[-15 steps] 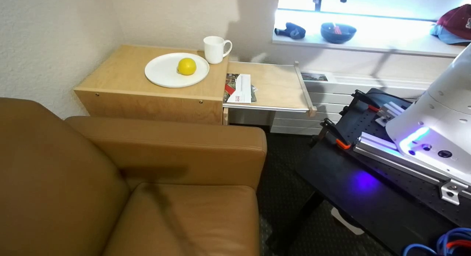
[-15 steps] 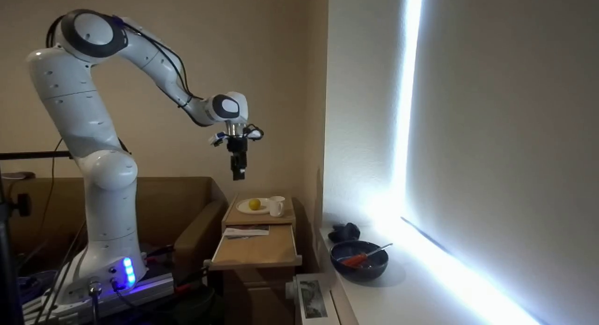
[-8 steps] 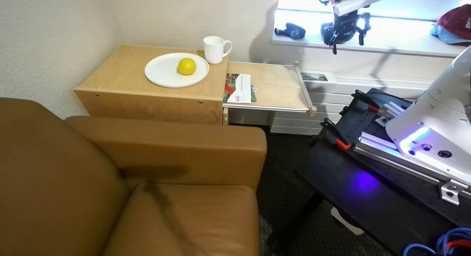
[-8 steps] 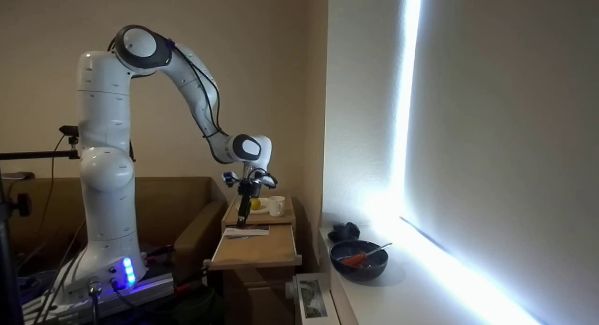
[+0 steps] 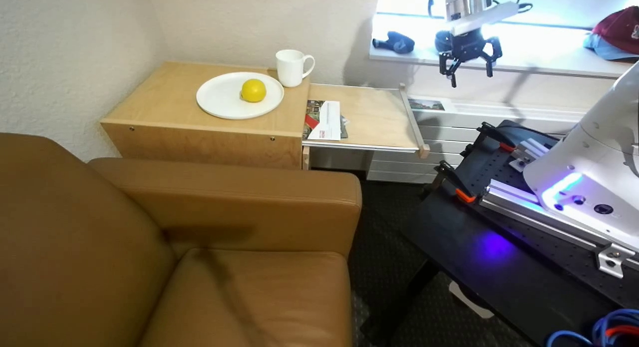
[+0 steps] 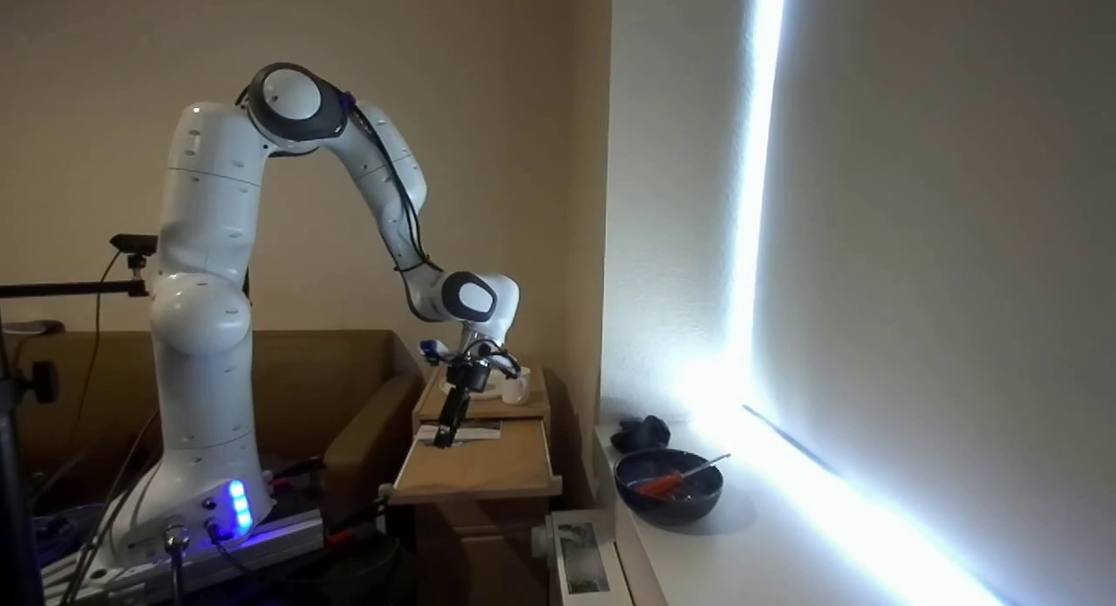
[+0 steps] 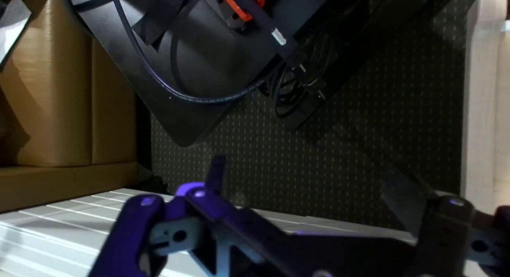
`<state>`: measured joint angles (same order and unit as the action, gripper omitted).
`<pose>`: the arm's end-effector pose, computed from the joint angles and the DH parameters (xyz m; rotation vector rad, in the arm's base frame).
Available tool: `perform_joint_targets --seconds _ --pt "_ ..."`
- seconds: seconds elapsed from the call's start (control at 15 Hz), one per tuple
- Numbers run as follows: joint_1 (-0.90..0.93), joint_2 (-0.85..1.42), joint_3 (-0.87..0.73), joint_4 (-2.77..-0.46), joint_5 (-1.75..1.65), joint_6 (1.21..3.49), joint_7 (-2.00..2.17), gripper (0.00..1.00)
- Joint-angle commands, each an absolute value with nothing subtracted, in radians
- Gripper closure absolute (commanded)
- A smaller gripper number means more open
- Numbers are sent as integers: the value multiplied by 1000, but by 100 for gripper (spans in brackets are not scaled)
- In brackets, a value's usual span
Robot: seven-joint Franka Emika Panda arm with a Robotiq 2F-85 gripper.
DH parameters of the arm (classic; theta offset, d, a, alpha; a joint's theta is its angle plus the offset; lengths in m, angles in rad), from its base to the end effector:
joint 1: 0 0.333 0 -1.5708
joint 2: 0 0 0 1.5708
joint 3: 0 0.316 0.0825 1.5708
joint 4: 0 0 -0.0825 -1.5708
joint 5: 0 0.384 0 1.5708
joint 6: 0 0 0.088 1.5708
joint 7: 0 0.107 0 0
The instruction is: Push the pull out table in
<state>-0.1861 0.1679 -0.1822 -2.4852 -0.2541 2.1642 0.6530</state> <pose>0.3836 -0.1620 0.1967 2.5627 -1.1310 -0.6482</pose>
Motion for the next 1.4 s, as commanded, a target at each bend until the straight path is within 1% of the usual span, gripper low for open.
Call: perform_joint_targets --seconds 0.0,0.4,0.53,1.0,1.33 --pt "-123 331 -205 -2427 -308 2248 916 0" --pt "-47 608 -286 -2296 -273 2354 1266 0" --pt "-68 671 -294 -2237 -205 2362 1312 0" --pt "-215 799 -203 -2047 196 2299 1188 0" --pt "-242 779 -174 -2052 356 2290 1116 0"
